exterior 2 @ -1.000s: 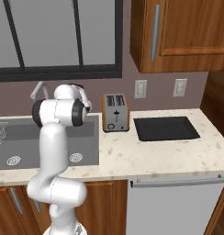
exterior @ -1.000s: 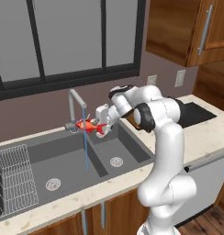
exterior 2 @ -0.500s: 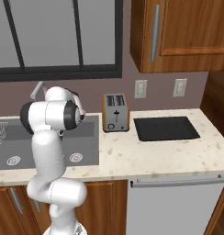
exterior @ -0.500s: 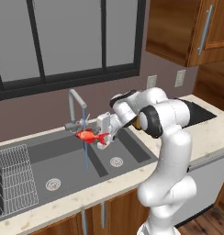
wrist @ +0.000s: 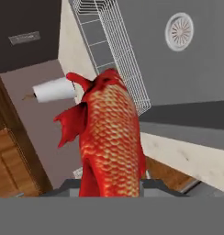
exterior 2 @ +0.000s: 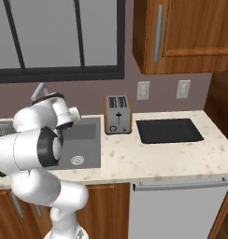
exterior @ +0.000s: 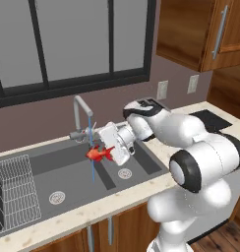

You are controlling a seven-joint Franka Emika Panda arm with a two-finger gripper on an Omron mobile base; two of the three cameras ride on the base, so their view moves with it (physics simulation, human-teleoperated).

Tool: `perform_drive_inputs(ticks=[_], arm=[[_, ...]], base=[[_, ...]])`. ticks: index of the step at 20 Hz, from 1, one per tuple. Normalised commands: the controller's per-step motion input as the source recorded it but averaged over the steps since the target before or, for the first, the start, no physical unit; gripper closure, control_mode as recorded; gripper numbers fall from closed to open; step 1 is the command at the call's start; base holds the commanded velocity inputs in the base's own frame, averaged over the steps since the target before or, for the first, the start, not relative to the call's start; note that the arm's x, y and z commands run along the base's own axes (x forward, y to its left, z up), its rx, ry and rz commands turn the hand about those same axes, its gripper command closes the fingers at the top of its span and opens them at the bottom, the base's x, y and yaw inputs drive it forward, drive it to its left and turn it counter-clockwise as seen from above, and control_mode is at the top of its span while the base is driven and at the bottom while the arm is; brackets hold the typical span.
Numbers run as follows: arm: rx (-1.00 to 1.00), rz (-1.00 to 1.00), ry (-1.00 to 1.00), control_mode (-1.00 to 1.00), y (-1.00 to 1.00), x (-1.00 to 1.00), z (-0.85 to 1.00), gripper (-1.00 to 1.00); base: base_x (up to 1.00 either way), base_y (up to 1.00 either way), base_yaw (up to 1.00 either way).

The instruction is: Take the fish out of the fridge, briefly rinse it in the sink, and place it on the tray next to the sink.

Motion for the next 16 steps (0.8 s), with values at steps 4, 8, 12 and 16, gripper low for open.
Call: perform_drive_inputs(ticks=[4,8,12,16], arm=[[-0.79,-0.44,0.26,-1.0,0.0,-0.24,0.04,1.0],[-0.8,-0.51,0.32,-1.0,0.0,-0.01,0.1,1.0],[-0.87,-0.57,0.26,-1.0,0.0,0.0,0.0,1.0],[-0.87,-0.56,0.23,-1.0,0.0,0.07,0.1,1.0]], base=[[0.0,0.0,0.0],[0.0,0.0,0.0],[0.0,0.0,0.0],[0.0,0.0,0.0]])
